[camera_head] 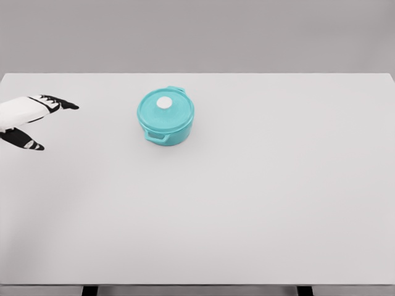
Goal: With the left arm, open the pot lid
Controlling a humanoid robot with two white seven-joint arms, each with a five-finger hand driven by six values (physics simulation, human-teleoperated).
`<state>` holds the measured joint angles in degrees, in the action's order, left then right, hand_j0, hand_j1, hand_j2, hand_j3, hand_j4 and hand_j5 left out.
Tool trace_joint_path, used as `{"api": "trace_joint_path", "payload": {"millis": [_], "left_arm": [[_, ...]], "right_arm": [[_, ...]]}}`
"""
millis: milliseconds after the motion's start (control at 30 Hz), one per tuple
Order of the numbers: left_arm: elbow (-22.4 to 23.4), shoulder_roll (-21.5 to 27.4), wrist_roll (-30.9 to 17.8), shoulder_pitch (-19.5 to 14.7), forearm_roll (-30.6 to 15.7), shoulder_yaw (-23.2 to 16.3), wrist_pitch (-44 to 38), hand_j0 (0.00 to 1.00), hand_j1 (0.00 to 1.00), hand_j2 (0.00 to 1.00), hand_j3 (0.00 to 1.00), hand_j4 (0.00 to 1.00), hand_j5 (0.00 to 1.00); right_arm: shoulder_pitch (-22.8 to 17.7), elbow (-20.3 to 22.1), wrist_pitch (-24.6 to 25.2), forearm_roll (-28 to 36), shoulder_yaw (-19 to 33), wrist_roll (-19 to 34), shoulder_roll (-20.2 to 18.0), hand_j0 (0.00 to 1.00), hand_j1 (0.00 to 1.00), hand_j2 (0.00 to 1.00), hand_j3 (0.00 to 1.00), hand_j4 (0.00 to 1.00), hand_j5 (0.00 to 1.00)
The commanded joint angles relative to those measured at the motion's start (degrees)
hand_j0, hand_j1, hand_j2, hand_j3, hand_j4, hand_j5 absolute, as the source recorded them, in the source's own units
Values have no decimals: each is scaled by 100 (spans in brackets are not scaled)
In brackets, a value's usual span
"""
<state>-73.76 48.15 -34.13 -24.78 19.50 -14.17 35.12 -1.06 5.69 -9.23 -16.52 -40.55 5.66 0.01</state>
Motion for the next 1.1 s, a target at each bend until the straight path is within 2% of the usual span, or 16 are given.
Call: {"api": "trace_joint_path", "payload": {"millis": [0, 200, 367, 400, 433, 467, 533, 600, 833, 933, 1067], "left_arm": [[2, -17, -6, 0, -17, -24, -12, 100, 100, 100, 100, 100, 100], [-6, -69, -14, -26, -8, -42, -12, 100, 100, 100, 100, 100, 100], [-270, -184, -87, -386, -61, -182, -12, 100, 100, 100, 100, 100, 100], [-340, -149, -87, -588, -105, -436, -12, 100, 100, 100, 100, 100, 100], [-227, -148, -87, -1097, -368, -1024, -12, 100, 100, 100, 100, 100, 100], [291, -183, -87, -1669, -421, -1833, -12, 100, 100, 100, 100, 100, 100], [547, -394, -87, -2434, -421, -2976, -12, 100, 100, 100, 100, 100, 100], [600, -904, -87, -2962, -404, -3364, -12, 100, 100, 100, 100, 100, 100], [723, -1581, -87, -3454, -404, -3549, -12, 100, 100, 100, 100, 100, 100], [1144, -1932, -87, -3524, -395, -3566, -12, 100, 100, 100, 100, 100, 100], [1241, -1950, -87, -3595, -395, -3636, -12, 100, 100, 100, 100, 100, 100]], "right_arm": [[9, 3, 1, 9, 3, 6, -1, 100, 100, 100, 100, 100, 100], [-44, -15, 9, 0, 3, -3, -1, 100, 100, 100, 100, 100, 100], [-44, -15, 9, 0, 3, -3, -1, 100, 100, 100, 100, 100, 100], [-44, -15, 9, 0, 3, -3, -1, 100, 100, 100, 100, 100, 100], [-44, -15, 9, 0, 3, -3, -1, 100, 100, 100, 100, 100, 100], [-44, -15, 9, 0, 3, -3, -1, 100, 100, 100, 100, 100, 100], [-44, -15, 9, 0, 3, -3, -1, 100, 100, 100, 100, 100, 100], [-44, -15, 9, 0, 3, -3, -1, 100, 100, 100, 100, 100, 100], [-44, -15, 9, 0, 3, -3, -1, 100, 100, 100, 100, 100, 100], [-44, -15, 9, 0, 3, -3, -1, 100, 100, 100, 100, 100, 100], [-44, -15, 9, 0, 3, -3, -1, 100, 100, 100, 100, 100, 100]]}}
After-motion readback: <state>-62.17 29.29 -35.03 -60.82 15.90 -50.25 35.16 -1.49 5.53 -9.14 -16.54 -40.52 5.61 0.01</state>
